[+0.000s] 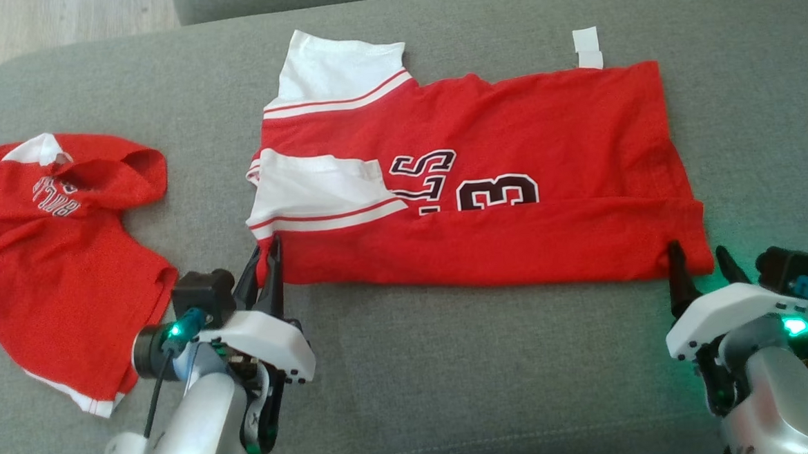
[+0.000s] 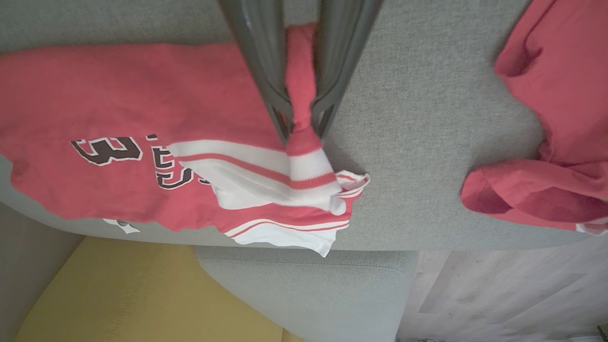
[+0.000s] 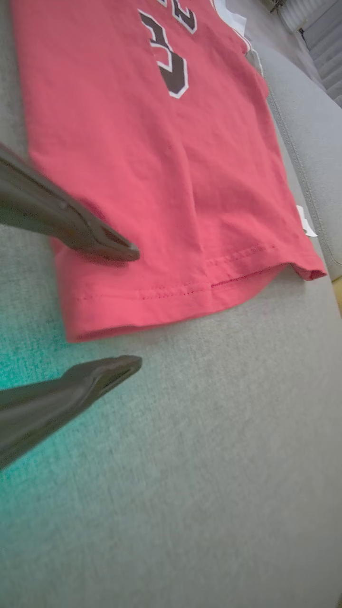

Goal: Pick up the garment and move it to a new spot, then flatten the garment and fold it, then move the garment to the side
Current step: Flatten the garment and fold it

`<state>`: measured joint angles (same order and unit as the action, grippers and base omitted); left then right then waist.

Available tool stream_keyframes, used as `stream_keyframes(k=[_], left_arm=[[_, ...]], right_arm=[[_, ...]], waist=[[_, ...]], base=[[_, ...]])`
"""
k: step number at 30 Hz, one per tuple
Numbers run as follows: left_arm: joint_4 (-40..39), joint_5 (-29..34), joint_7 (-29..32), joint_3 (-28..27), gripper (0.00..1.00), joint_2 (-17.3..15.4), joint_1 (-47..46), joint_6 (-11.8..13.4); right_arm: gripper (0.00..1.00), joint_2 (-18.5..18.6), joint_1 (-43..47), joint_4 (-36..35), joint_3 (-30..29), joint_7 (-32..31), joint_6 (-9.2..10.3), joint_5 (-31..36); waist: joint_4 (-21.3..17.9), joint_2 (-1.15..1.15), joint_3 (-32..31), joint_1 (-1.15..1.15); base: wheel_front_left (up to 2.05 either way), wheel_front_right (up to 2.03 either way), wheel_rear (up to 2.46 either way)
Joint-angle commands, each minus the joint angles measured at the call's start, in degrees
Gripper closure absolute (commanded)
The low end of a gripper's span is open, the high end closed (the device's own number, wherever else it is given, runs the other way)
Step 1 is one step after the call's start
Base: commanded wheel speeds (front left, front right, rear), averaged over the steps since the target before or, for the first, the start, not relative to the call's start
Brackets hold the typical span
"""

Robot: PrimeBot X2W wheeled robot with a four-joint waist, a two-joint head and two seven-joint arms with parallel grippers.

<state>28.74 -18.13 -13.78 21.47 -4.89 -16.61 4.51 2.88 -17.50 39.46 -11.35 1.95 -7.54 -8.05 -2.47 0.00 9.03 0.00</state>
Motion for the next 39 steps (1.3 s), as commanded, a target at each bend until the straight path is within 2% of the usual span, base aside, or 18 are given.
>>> stream_keyframes(k=[1, 6, 7, 8, 9, 14, 21, 30, 35, 39], left_arm=[[-2.29, 0.68, -0.58, -1.68, 1.0, -0.59, -1.21, 0.17], [-3.13, 0.58, -0.51, -1.48, 1.0, -1.06, -1.08, 0.43], [-3.21, 0.54, -0.49, -1.48, 1.0, -1.14, -1.11, 0.48], [-3.27, 0.51, -0.45, -1.47, 1.0, -1.21, -1.16, 0.54], [-3.33, 0.47, -0.41, -1.46, 1.0, -1.27, -1.21, 0.6], [-3.0, 0.22, -0.17, -1.48, 1.0, -1.59, -1.26, 0.92], [-2.04, -0.55, 0.1, -1.75, 1.0, -2.24, 0.07, 1.32], [-3.43, -1.37, 2.2, -1.01, 1.0, -3.48, 4.8, 1.57], [-5.88, -1.98, 5.14, 0.21, 1.0, -4.11, 8.63, 1.34], [-7.24, -2.14, 6.89, 1.23, 1.0, -4.22, 10.38, 1.37]], right_arm=[[0.0, 0.01, -2.63, -0.65, 1.59, 0.14, 0.05, -0.55], [0.0, 0.0, -4.72, 4.48, 1.84, -0.67, 0.05, 0.15], [0.22, 0.0, -5.11, 5.23, 2.2, -0.93, 0.05, -0.02], [0.91, 0.0, -5.51, 5.63, 2.53, -0.71, 0.05, 0.02], [1.0, 0.0, -5.89, 5.85, 2.71, -0.31, 0.05, 0.21], [1.0, 0.13, -7.05, 5.18, 1.03, 1.35, 0.05, 3.6], [1.0, 2.1, -5.68, 1.45, -0.21, -0.77, 0.05, 5.6], [1.0, 4.43, 1.28, -6.67, 0.44, -10.01, 0.05, 3.56], [1.0, 4.36, 6.65, -12.35, -0.18, -16.66, 0.05, 1.51], [1.0, 3.89, 9.53, -16.18, -0.55, -19.23, 0.05, 0.64]], waist=[[0.17, 0.0, 0.22, 0.0], [0.27, 0.0, 0.82, 0.0], [0.24, 0.0, 0.91, 0.0], [0.19, 0.0, 1.01, 0.0], [0.12, 0.0, 1.08, 0.0], [-0.44, 0.0, 0.52, 0.0], [-1.34, 0.0, -2.46, 0.0], [-1.93, 0.0, -7.32, 0.0], [-2.14, 0.0, -9.04, 0.0], [-2.31, 0.0, -9.2, 0.0]], base=[[0.0, 0.0, 0.0], [0.0, 0.0, 0.0], [0.0, 0.0, 0.0], [0.0, 0.0, 0.0], [0.0, 0.0, 0.0], [0.0, 0.0, 0.0], [0.0, 0.0, 0.0], [0.0, 0.0, 0.0], [0.0, 0.0, 0.0], [0.0, 0.0, 0.0]])
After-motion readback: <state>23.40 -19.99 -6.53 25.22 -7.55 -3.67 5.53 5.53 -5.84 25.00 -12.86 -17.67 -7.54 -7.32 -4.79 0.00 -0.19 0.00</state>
